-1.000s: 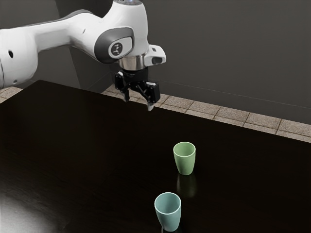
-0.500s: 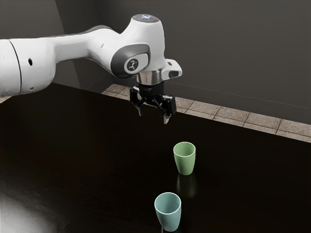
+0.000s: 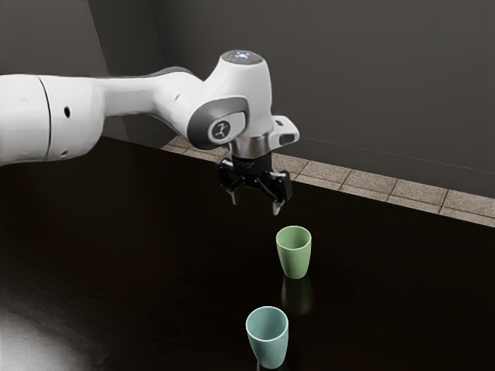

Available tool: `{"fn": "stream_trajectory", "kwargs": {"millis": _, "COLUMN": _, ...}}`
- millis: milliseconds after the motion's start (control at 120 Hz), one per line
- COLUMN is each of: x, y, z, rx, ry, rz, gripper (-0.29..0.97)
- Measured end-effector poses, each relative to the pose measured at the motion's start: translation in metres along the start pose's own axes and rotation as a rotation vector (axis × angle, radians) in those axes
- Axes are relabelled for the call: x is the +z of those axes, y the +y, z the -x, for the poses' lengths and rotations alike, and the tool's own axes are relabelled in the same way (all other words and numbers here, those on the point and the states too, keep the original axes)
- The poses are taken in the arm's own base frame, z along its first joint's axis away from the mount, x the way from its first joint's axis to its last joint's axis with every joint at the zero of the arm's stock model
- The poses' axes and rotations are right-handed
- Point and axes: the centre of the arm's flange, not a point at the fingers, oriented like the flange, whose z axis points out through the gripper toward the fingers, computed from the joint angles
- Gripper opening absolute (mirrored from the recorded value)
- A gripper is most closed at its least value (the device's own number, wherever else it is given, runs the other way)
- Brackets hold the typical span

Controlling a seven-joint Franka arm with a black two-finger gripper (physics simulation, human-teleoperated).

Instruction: Place the left cup onto the right cup

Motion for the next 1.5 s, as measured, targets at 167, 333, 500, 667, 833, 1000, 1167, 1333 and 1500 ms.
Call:
{"fn": "stream_trajectory", "kwargs": {"millis": 167, "x": 0.004, "y": 0.003, "z": -0.002, "rx": -0.029, "ry": 0.012, "rz": 0.011, "gripper": 0.68}}
{"fn": "stream_trajectory", "kwargs": {"millis": 333, "x": 0.01, "y": 0.003, "z": -0.004, "rx": -0.059, "ry": 0.01, "rz": 0.015, "gripper": 0.68}}
{"fn": "stream_trajectory", "kwargs": {"millis": 500, "x": 0.028, "y": 0.0, "z": -0.007, "rx": -0.085, "ry": -0.005, "rz": 0.015, "gripper": 0.68}}
{"fn": "stream_trajectory", "kwargs": {"millis": 667, "x": 0.045, "y": -0.001, "z": -0.01, "rx": -0.103, "ry": -0.01, "rz": 0.022, "gripper": 0.68}}
{"fn": "stream_trajectory", "kwargs": {"millis": 833, "x": 0.052, "y": 0.005, "z": -0.01, "rx": -0.107, "ry": -0.004, "rz": 0.033, "gripper": 0.68}}
{"fn": "stream_trajectory", "kwargs": {"millis": 1000, "x": 0.058, "y": 0.01, "z": -0.01, "rx": -0.105, "ry": 0.004, "rz": 0.03, "gripper": 0.68}}
{"fn": "stream_trajectory", "kwargs": {"millis": 1167, "x": 0.068, "y": 0.011, "z": -0.014, "rx": -0.102, "ry": 0.014, "rz": 0.022, "gripper": 0.68}}
{"fn": "stream_trajectory", "kwargs": {"millis": 1333, "x": 0.073, "y": 0.011, "z": -0.019, "rx": -0.099, "ry": 0.025, "rz": 0.015, "gripper": 0.68}}
{"fn": "stream_trajectory", "kwargs": {"millis": 1500, "x": 0.078, "y": 0.011, "z": -0.025, "rx": -0.098, "ry": 0.029, "rz": 0.015, "gripper": 0.68}}
